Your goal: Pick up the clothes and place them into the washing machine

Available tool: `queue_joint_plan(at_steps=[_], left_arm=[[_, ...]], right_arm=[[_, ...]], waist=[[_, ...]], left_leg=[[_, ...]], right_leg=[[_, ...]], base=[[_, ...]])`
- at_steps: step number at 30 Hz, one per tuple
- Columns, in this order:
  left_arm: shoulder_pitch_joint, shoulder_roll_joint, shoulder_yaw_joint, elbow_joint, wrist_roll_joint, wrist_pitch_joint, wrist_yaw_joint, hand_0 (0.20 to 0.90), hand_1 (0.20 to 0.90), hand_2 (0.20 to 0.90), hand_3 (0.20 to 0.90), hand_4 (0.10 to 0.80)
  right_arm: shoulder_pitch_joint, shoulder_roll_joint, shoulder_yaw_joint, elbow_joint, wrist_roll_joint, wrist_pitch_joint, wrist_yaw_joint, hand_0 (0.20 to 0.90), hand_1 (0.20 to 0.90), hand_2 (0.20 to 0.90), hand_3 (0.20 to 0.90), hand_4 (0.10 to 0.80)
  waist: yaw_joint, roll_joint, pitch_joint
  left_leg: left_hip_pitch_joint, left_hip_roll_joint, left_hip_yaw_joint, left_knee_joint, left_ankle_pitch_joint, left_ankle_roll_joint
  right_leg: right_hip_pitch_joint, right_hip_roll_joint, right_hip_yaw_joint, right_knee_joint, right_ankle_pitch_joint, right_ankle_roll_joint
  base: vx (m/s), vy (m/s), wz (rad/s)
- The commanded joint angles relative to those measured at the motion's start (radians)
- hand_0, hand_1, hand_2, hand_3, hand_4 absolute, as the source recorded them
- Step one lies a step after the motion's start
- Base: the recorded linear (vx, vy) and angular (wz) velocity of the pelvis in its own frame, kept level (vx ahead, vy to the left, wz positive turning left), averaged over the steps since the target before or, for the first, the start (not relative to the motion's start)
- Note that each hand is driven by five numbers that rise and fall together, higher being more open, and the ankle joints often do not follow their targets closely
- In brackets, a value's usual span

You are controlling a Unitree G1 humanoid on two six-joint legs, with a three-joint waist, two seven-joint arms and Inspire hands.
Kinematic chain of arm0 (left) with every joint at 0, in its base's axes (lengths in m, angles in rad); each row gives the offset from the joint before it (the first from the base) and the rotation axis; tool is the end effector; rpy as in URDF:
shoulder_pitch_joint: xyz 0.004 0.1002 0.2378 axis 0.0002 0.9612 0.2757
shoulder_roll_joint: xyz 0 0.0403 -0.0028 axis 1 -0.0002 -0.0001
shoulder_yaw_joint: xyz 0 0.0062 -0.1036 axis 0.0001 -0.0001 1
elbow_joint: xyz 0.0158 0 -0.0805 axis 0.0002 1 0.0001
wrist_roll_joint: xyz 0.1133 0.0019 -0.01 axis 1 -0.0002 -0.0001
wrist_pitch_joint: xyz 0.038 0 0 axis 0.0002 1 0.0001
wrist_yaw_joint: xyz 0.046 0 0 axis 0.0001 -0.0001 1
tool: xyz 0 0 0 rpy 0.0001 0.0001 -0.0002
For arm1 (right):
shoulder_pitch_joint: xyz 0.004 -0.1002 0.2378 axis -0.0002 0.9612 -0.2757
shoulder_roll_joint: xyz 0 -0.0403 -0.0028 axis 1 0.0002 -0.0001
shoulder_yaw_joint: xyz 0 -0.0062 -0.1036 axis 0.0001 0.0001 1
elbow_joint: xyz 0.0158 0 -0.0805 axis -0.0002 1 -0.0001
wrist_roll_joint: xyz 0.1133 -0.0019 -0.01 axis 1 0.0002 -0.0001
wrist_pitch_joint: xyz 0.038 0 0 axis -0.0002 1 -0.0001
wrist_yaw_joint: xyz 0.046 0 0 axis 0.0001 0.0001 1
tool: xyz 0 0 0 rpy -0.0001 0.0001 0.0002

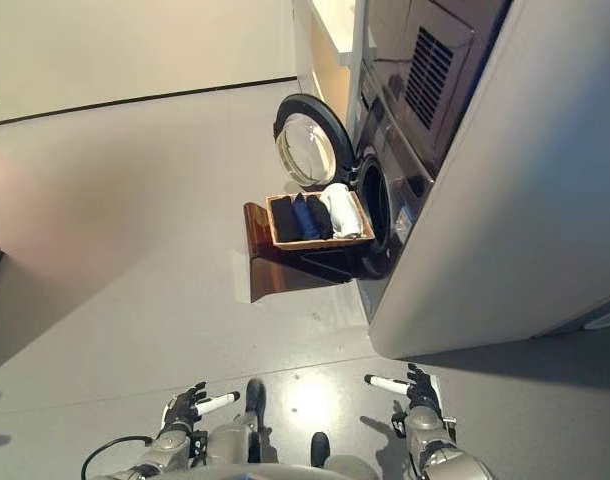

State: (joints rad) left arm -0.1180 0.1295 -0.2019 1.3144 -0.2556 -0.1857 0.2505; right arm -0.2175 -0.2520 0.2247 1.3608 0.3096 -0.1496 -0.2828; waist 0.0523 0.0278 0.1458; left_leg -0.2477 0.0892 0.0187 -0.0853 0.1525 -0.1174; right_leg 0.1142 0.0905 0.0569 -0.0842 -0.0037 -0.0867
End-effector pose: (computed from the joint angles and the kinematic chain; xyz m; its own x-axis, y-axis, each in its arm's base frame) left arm 0.1122 0.1835 -0.1271 0.5032 0.3083 -0.8073 -0.1495 0.9512 0.2701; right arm 0.1401 -0.2272 -0.1110 0.5030 -0.4429 -0.7422 0.2052 0.8953 -0.3953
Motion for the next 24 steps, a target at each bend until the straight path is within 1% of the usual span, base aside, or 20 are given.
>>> queue_joint_plan(at_steps=[1, 2, 4, 5, 7, 8, 9, 11, 12, 13, 14, 15, 16, 17, 18, 19, 20, 21, 22, 24], left_arm=[[-0.022, 0.042, -0.003, 0.006, 0.004, -0.028, 0.032, 0.9, 0.9, 0.9, 0.9, 0.8], [-0.025, 0.053, 0.001, 0.003, 0.004, -0.031, 0.035, 0.9, 0.9, 0.9, 0.9, 0.8], [-0.028, 0.069, 0.008, 0.003, 0.009, -0.029, 0.032, 0.9, 0.9, 0.9, 0.9, 0.8], [-0.027, 0.081, 0.008, -0.004, 0.014, -0.029, 0.034, 0.9, 0.9, 0.9, 0.9, 0.8], [-0.031, 0.094, 0.006, -0.013, 0.023, -0.031, 0.034, 0.9, 0.9, 0.9, 0.9, 0.8], [-0.032, 0.099, 0.004, -0.017, 0.032, -0.03, 0.033, 0.9, 0.9, 0.9, 0.9, 0.8], [-0.034, 0.105, 0.0, -0.018, 0.044, -0.027, 0.029, 0.9, 0.9, 0.9, 0.9, 0.8], [-0.031, 0.118, -0.005, -0.034, 0.043, -0.028, 0.027, 0.9, 0.9, 0.9, 0.9, 0.8], [-0.035, 0.122, -0.006, -0.034, 0.043, -0.026, 0.026, 0.9, 0.9, 0.9, 0.9, 0.8], [-0.04, 0.13, -0.007, -0.03, 0.049, -0.027, 0.023, 0.9, 0.9, 0.9, 0.9, 0.8], [-0.043, 0.133, -0.009, -0.026, 0.056, -0.027, 0.021, 0.9, 0.9, 0.9, 0.9, 0.8], [-0.047, 0.136, -0.008, -0.022, 0.057, -0.029, 0.021, 0.9, 0.9, 0.9, 0.9, 0.8], [-0.056, 0.137, -0.009, -0.02, 0.055, -0.031, 0.021, 0.9, 0.9, 0.9, 0.9, 0.8], [-0.068, 0.135, -0.011, -0.022, 0.051, -0.034, 0.02, 0.9, 0.9, 0.9, 0.9, 0.8], [-0.079, 0.134, -0.012, -0.025, 0.048, -0.039, 0.02, 0.9, 0.9, 0.9, 0.9, 0.8], [-0.088, 0.131, -0.013, -0.028, 0.047, -0.043, 0.02, 0.9, 0.9, 0.9, 0.9, 0.8], [-0.096, 0.129, -0.016, -0.03, 0.049, -0.046, 0.019, 0.9, 0.9, 0.9, 0.9, 0.8], [-0.096, 0.128, -0.015, -0.03, 0.049, -0.046, 0.019, 0.9, 0.9, 0.9, 0.9, 0.8], [-0.113, 0.12, -0.033, -0.04, 0.068, -0.048, 0.015, 0.9, 0.9, 0.9, 0.9, 0.8], [-0.113, 0.108, -0.04, -0.04, 0.077, -0.05, 0.012, 0.9, 0.9, 0.9, 0.9, 0.8]], right_arm=[[-0.004, -0.001, -0.023, -0.004, 0.037, -0.035, -0.032, 0.9, 0.9, 0.9, 0.9, 0.8], [-0.003, 0.006, -0.026, 0.0, 0.04, -0.034, -0.029, 0.9, 0.9, 0.9, 0.9, 0.8], [0.002, 0.009, -0.035, 0.01, 0.041, -0.03, -0.02, 0.9, 0.9, 0.9, 0.9, 0.8], [0.007, 0.009, -0.047, 0.022, 0.044, -0.025, -0.016, 0.9, 0.9, 0.9, 0.9, 0.8], [0.01, 0.008, -0.06, 0.019, 0.053, -0.026, -0.017, 0.9, 0.9, 0.9, 0.9, 0.8], [0.014, 0.007, -0.065, 0.02, 0.054, -0.026, -0.014, 0.9, 0.9, 0.9, 0.9, 0.8], [0.021, 0.006, -0.074, 0.02, 0.055, -0.026, -0.011, 0.9, 0.9, 0.9, 0.9, 0.8], [0.027, 0.0, -0.08, 0.012, 0.056, -0.027, -0.012, 0.9, 0.9, 0.9, 0.9, 0.8], [0.027, -0.001, -0.085, 0.011, 0.06, -0.027, -0.012, 0.9, 0.9, 0.9, 0.9, 0.8], [0.028, -0.003, -0.089, 0.009, 0.062, -0.028, -0.011, 0.9, 0.9, 0.9, 0.9, 0.8], [0.031, -0.005, -0.09, 0.01, 0.065, -0.03, -0.009, 0.9, 0.9, 0.9, 0.9, 0.8], [0.028, -0.008, -0.092, 0.01, 0.067, -0.031, -0.009, 0.9, 0.9, 0.9, 0.9, 0.8], [0.025, -0.008, -0.093, 0.011, 0.068, -0.032, -0.011, 0.9, 0.9, 0.9, 0.9, 0.8], [0.02, -0.009, -0.091, 0.012, 0.07, -0.032, -0.01, 0.9, 0.9, 0.9, 0.9, 0.8], [0.015, -0.011, -0.093, 0.01, 0.073, -0.033, -0.012, 0.9, 0.9, 0.9, 0.9, 0.8], [0.012, -0.014, -0.092, 0.008, 0.072, -0.034, -0.015, 0.9, 0.9, 0.9, 0.9, 0.8], [0.01, -0.014, -0.09, 0.007, 0.07, -0.033, -0.014, 0.9, 0.9, 0.9, 0.9, 0.8], [0.01, -0.015, -0.089, 0.007, 0.07, -0.033, -0.015, 0.9, 0.9, 0.9, 0.9, 0.8], [0.009, -0.022, -0.087, 0.004, 0.071, -0.034, -0.012, 0.9, 0.9, 0.9, 0.9, 0.8], [0.029, -0.018, -0.088, 0.008, 0.081, -0.037, -0.003, 0.9, 0.9, 0.9, 0.9, 0.8]], waist=[[0.02, -0.059, -0.066], [0.027, -0.071, -0.079], [0.035, -0.087, -0.092], [0.038, -0.101, -0.099], [0.039, -0.101, -0.095], [0.035, -0.098, -0.09], [0.032, -0.095, -0.084], [0.015, -0.068, -0.056], [0.003, -0.056, -0.042], [-0.006, -0.046, -0.032], [-0.023, -0.041, -0.025], [-0.029, -0.033, -0.023], [-0.039, -0.033, -0.015], [-0.044, -0.042, -0.016], [-0.058, -0.05, -0.007], [-0.067, -0.062, -0.007], [-0.078, -0.066, -0.005], [-0.079, -0.063, -0.002], [-0.102, -0.079, -0.007], [-0.111, -0.086, -0.023]], left_leg=[[-0.032, -0.033, -0.025, 0.036, 0.068, 0.062], [-0.031, -0.044, -0.026, 0.055, 0.051, 0.074], [-0.019, -0.059, -0.013, 0.082, 0.019, 0.092], [-0.013, -0.081, -0.008, 0.099, -0.009, 0.109], [0.002, -0.1, -0.006, 0.122, -0.047, 0.131], [0.014, -0.111, -0.007, 0.129, -0.066, 0.144], [0.028, -0.124, -0.004, 0.14, -0.087, 0.158], [0.076, -0.126, -0.015, 0.143, -0.11, 0.181], [0.099, -0.127, -0.024, 0.141, -0.12, 0.186], [0.119, -0.123, -0.026, 0.141, -0.133, 0.19], [0.146, -0.125, -0.038, 0.13, -0.142, 0.189], [0.166, -0.122, -0.042, 0.123, -0.146, 0.188], [0.193, -0.123, -0.051, 0.109, -0.155, 0.181], [0.213, -0.136, -0.054, 0.098, -0.167, 0.176], [0.248, -0.146, -0.067, 0.083, -0.183, 0.17], [0.269, -0.157, -0.072, 0.068, -0.193, 0.164], [0.301, -0.157, -0.085, 0.05, -0.204, 0.158], [0.308, -0.153, -0.086, 0.047, -0.206, 0.157], [0.346, -0.166, -0.121, 0.041, -0.235, 0.152], [0.371, -0.161, -0.141, 0.04, -0.256, 0.145]], right_leg=[[0.113, -0.106, 0.081, 0.028, -0.113, 0.148], [0.11, -0.126, 0.087, 0.055, -0.12, 0.163], [0.095, -0.16, 0.089, 0.114, -0.099, 0.187], [0.078, -0.185, 0.094, 0.179, -0.048, 0.206], [0.019, -0.195, 0.104, 0.3, 0.043, 0.212], [-0.015, -0.196, 0.102, 0.369, 0.093, 0.209], [-0.042, -0.205, 0.084, 0.449, 0.161, 0.208], [-0.128, -0.195, 0.047, 0.593, 0.223, 0.2], [-0.167, -0.189, 0.03, 0.641, 0.209, 0.196], [-0.211, -0.192, 0.0, 0.653, 0.174, 0.187], [-0.257, -0.171, -0.018, 0.635, 0.124, 0.177], [-0.289, -0.16, -0.043, 0.605, 0.091, 0.173], [-0.313, -0.158, -0.085, 0.552, 0.047, 0.164], [-0.332, -0.156, -0.119, 0.454, 0.032, 0.164], [-0.326, -0.155, -0.151, 0.353, 0.044, 0.172], [-0.354, -0.156, -0.166, 0.26, 0.066, 0.185], [-0.357, -0.15, -0.17, 0.192, 0.092, 0.194], [-0.348, -0.147, -0.172, 0.186, 0.093, 0.193], [-0.349, -0.123, -0.116, 0.113, 0.131, 0.202], [-0.312, -0.1, -0.044, 0.089, 0.129, 0.192]], base=[[0.356, 0.227, -0.72], [0.333, 0.209, -0.72], [0.324, 0.199, -0.46], [0.29, 0.194, -0.26], [0.239, 0.212, -0.09], [0.245, 0.242, 0.0], [0.248, 0.253, 0.06], [0.218, 0.263, 0.01], [0.236, 0.254, -0.05], [0.294, 0.213, 0.12], [0.313, 0.17, 0.03], [0.329, 0.106, 0.13], [0.313, 0.056, -0.03], [0.363, 0.004, 0.08], [0.364, -0.021, 0.08], [0.388, -0.04, 0.13], [0.258, -0.025, 0.16], [0.393, -0.047, 0.3], [0.352, -0.049, 0.36], [0.378, -0.09, 0.53]])
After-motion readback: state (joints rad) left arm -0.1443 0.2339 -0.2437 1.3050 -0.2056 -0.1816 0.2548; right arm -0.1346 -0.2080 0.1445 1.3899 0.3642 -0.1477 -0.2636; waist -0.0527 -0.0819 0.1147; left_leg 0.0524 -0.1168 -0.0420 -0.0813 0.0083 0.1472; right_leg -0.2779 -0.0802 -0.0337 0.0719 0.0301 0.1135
